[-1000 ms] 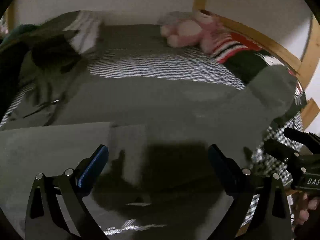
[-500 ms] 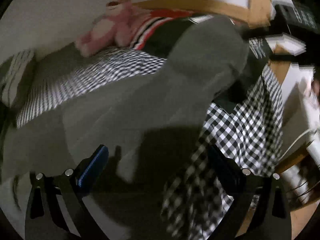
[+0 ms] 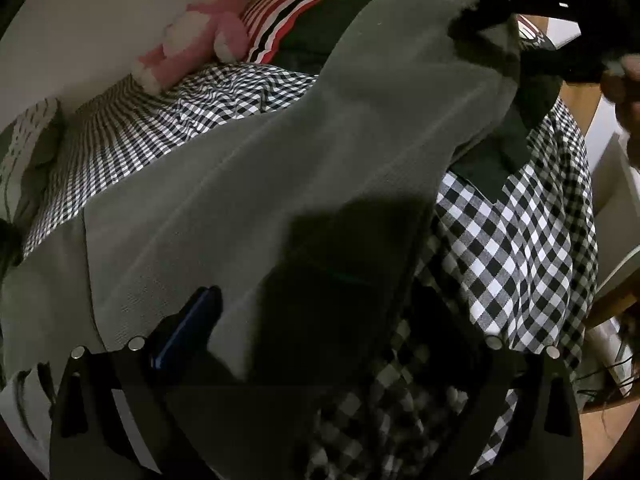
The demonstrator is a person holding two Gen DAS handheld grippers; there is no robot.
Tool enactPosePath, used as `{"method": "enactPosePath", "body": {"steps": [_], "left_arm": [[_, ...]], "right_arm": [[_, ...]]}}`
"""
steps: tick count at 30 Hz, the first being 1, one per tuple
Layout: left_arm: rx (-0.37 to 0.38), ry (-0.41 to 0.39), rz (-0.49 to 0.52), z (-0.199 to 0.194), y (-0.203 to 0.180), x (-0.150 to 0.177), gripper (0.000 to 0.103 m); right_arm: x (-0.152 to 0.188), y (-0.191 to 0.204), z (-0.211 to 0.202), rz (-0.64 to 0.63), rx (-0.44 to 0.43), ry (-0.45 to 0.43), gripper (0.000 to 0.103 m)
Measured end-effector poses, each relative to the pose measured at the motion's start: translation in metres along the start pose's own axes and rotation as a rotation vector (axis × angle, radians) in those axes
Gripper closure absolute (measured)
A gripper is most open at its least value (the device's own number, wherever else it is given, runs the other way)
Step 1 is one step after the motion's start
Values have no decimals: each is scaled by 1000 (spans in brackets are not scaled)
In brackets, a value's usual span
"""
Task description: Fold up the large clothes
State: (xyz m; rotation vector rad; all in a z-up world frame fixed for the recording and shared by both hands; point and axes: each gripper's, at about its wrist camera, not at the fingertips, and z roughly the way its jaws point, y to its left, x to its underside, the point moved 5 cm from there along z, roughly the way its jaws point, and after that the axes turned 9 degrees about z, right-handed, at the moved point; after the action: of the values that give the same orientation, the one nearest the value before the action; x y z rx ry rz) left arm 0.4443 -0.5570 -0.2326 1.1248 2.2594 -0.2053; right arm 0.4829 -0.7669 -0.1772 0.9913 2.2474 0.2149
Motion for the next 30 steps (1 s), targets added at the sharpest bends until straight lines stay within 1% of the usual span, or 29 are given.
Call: {"method": "enactPosePath", "body": {"steps": [1, 2, 4, 6, 7, 9, 10, 12, 14, 16, 18, 19, 21, 22, 23, 24, 25, 28, 30], "left_arm": [[2, 2, 0, 2, 0, -2, 5], [6, 4, -2, 1, 1, -2, 5], [21, 10, -6, -4, 1, 0, 5], [70, 4, -29, -12, 6, 1, 5], [95, -2, -55, -18, 10, 2, 5], [159, -50, -184, -40, 36, 8, 5], [170, -70, -234, -47, 49, 11, 5], [195, -124, -388, -69, 91, 19, 5], [220, -149, -500, -83, 128, 22, 5], [239, -162, -545, -94, 155, 15, 5], [238, -172, -513, -109, 175, -3, 5], [257, -171, -463, -117, 178, -17, 5], [302, -168, -378, -128, 173, -38, 5], [315, -169, -334, -134, 168, -47, 5], [315, -158, -280, -139, 161, -56, 5], [315, -128, -224, -139, 151, -62, 5], [317, -90, -173, -136, 140, -65, 5], [326, 20, -62, -118, 113, -64, 5], [295, 86, 35, -107, 90, -59, 5]], "right_arm": [[-2, 2, -4, 9, -62, -1, 92], [-2, 4, -7, 13, -99, 4, 92], [-2, 11, -17, -15, -134, -23, 93], [0, 24, -28, -66, -186, -60, 93], [2, 30, -32, -94, -198, -74, 93], [12, 52, -41, -198, -217, -111, 93], [19, 61, -46, -243, -212, -125, 93], [38, 83, -53, -355, -197, -151, 93], [63, 108, -58, -477, -176, -181, 93], [83, 127, -58, -566, -160, -202, 94], [101, 139, -57, -651, -119, -234, 94], [117, 145, -57, -713, -91, -253, 94], [144, 151, -59, -813, -43, -293, 94], [163, 156, -58, -885, -12, -317, 94], [175, 159, -56, -931, 12, -335, 94], [195, 162, -54, -994, 46, -357, 94], [208, 163, -53, -1034, 64, -366, 94], [261, 167, -45, -1189, 125, -380, 94], [290, 168, -41, -1261, 148, -379, 94]]}}
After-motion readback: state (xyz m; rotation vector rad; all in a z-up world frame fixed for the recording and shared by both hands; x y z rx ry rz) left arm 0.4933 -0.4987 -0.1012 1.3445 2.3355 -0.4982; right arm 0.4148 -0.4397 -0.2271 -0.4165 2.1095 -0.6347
